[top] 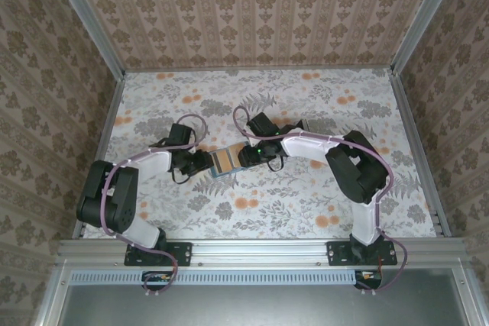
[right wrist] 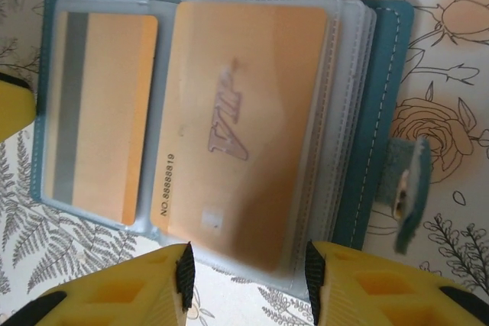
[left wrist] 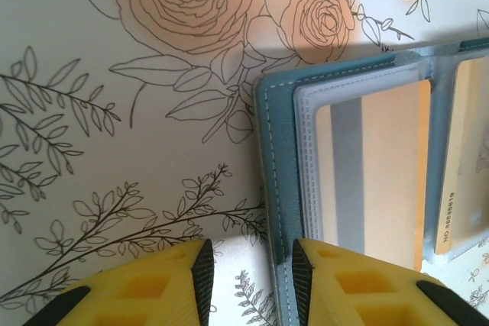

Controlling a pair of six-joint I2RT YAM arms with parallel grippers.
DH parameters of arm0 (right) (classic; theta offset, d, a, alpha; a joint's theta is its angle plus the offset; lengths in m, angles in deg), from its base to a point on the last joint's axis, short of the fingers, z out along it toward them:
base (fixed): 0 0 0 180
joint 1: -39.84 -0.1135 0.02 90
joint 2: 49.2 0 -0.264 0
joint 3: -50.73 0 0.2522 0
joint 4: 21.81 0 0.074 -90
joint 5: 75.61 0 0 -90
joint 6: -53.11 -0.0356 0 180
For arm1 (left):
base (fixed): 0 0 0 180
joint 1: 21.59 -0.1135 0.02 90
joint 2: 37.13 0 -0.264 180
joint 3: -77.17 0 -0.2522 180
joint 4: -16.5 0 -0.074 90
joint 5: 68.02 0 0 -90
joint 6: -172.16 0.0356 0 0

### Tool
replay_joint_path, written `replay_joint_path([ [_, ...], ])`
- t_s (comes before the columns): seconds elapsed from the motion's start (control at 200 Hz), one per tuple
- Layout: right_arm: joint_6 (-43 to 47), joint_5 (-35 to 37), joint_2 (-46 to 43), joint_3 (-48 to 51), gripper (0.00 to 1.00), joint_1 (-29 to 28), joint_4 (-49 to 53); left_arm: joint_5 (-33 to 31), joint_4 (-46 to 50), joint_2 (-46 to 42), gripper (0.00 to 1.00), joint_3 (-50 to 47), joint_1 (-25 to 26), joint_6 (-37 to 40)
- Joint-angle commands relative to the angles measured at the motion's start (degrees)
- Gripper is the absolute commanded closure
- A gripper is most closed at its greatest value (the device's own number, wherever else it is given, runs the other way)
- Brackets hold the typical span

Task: Put the credit cards into the card holder
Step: Turn over the card slot at the card holder.

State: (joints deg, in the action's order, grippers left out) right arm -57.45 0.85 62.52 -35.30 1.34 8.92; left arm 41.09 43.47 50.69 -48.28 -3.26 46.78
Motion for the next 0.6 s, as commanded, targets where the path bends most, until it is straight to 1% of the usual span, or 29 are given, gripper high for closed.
replay_joint_path([
  [0.0, -1.2, 0.2, 0.9, -2.2, 0.55, 0.7, 1.4, 0.5, 0.4, 1.0, 0.64, 1.5, 0.2, -0.2],
  [0.19, -1.6, -0.4, 2.0, -3.3, 0.53, 1.0, 1.8, 0.9, 0.0, 1.6, 0.65, 1.8, 0.2, -0.3],
  [0.4, -1.6, -0.8, 3.6, -3.9, 0.53, 1.0, 2.5, 3.5, -1.7, 3.0, 0.66, 2.7, 0.6, -1.2],
  [0.595, -2.0, -1.4, 5.6, -3.6, 0.53, 1.0, 2.1, 5.8, -3.5, 2.4, 0.66, 3.1, 0.6, -2.8],
])
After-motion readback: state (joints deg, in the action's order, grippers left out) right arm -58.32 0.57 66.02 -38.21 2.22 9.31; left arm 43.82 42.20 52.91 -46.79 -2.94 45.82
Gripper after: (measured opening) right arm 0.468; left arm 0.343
